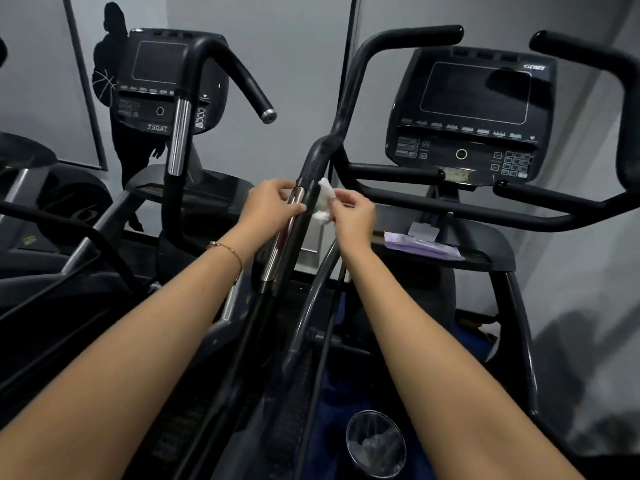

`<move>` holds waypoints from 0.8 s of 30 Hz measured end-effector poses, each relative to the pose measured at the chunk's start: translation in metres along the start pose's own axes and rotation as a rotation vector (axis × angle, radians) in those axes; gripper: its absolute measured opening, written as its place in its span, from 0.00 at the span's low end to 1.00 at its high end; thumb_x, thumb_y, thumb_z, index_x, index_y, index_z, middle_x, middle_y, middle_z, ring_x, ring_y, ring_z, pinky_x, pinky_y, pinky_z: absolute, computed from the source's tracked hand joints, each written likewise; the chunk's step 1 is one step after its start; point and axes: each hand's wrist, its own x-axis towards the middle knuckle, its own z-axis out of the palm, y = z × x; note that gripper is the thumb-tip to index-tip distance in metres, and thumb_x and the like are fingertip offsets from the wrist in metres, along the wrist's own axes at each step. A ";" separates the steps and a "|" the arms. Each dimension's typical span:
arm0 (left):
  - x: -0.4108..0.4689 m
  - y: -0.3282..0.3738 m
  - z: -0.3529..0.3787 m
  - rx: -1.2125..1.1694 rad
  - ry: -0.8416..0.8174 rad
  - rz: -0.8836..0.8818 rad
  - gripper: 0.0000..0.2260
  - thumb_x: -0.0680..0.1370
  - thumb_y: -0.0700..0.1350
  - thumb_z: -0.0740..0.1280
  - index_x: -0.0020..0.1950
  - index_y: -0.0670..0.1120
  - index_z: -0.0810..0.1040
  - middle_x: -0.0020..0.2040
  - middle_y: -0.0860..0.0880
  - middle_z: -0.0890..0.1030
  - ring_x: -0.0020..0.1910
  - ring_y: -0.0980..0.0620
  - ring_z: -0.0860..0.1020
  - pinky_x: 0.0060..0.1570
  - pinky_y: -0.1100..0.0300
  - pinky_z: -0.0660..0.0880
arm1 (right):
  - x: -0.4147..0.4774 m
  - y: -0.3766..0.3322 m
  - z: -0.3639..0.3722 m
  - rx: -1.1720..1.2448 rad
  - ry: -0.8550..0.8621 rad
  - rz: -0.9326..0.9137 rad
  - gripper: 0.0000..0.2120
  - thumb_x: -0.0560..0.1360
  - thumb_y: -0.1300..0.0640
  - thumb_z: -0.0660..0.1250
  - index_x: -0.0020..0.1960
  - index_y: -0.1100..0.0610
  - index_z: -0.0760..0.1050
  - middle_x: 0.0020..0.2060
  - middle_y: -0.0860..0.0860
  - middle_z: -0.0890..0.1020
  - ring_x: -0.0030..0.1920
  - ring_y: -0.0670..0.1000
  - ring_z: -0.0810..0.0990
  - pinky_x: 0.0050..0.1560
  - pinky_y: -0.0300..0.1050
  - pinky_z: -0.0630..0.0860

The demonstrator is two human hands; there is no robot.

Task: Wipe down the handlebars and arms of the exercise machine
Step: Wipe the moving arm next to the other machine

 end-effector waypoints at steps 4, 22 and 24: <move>0.006 -0.001 0.003 0.036 -0.005 0.013 0.22 0.72 0.44 0.72 0.66 0.48 0.75 0.50 0.49 0.79 0.53 0.50 0.77 0.56 0.57 0.72 | -0.016 0.011 0.012 -0.010 0.001 -0.114 0.09 0.73 0.69 0.64 0.50 0.62 0.78 0.41 0.51 0.80 0.41 0.45 0.77 0.42 0.30 0.71; 0.003 -0.003 0.003 0.055 -0.027 0.004 0.19 0.75 0.48 0.69 0.66 0.51 0.72 0.58 0.50 0.77 0.54 0.50 0.77 0.53 0.54 0.73 | 0.014 0.014 0.004 -0.457 -0.149 -0.788 0.13 0.74 0.67 0.64 0.58 0.62 0.79 0.38 0.57 0.75 0.39 0.53 0.75 0.40 0.42 0.73; 0.005 -0.004 0.003 0.055 -0.036 -0.001 0.19 0.75 0.48 0.69 0.65 0.51 0.72 0.56 0.51 0.78 0.52 0.51 0.77 0.52 0.55 0.74 | 0.040 -0.006 0.007 -0.486 -0.146 -0.757 0.13 0.75 0.66 0.63 0.58 0.60 0.79 0.40 0.57 0.75 0.40 0.49 0.74 0.41 0.37 0.70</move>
